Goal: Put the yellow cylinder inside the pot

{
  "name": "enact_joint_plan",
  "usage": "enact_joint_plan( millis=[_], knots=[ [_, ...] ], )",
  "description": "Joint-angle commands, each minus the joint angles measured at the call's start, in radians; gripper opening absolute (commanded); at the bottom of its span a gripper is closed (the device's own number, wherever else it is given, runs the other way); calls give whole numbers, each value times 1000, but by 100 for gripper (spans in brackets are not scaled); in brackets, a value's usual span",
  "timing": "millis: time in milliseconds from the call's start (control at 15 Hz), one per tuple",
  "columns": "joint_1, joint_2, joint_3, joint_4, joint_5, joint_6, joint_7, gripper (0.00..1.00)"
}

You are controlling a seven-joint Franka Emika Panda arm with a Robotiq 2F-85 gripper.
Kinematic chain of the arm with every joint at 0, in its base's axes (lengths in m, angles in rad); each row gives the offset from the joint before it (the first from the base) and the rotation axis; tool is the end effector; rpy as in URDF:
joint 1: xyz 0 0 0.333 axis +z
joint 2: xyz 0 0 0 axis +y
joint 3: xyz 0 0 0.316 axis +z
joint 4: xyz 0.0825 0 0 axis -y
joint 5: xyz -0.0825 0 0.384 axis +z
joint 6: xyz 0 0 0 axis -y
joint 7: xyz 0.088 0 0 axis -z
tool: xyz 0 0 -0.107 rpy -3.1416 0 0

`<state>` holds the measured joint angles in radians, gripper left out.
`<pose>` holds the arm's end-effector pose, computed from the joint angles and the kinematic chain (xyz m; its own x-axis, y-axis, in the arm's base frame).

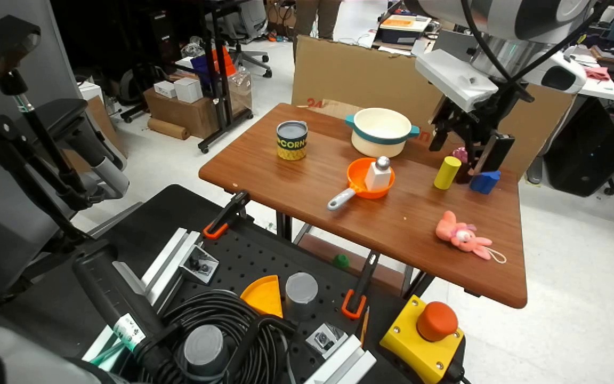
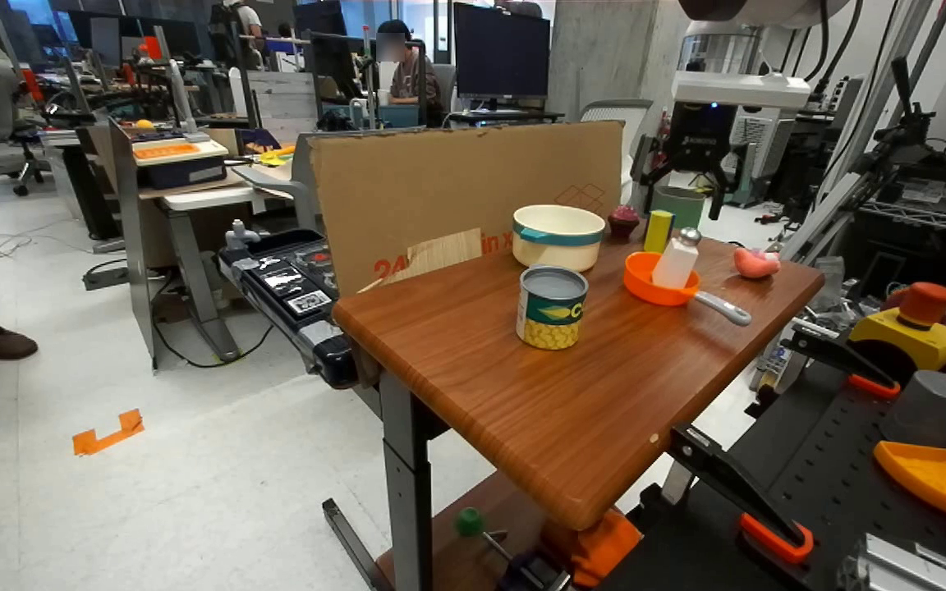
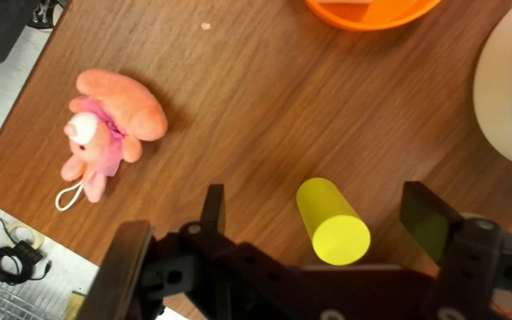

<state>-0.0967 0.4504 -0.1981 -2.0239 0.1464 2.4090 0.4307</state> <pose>0.5712 -0.1703 0.2234 0.6809 -0.7306 -0.0507 -0.7309 -0.6823 0.0166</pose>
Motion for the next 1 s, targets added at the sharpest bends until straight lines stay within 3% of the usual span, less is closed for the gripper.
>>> enact_joint_plan(
  millis=[0, 933],
  knots=[
    [11, 1, -19, 19, -37, -35, 32, 100],
    [6, 4, -22, 43, -41, 0, 34, 100]
  ],
)
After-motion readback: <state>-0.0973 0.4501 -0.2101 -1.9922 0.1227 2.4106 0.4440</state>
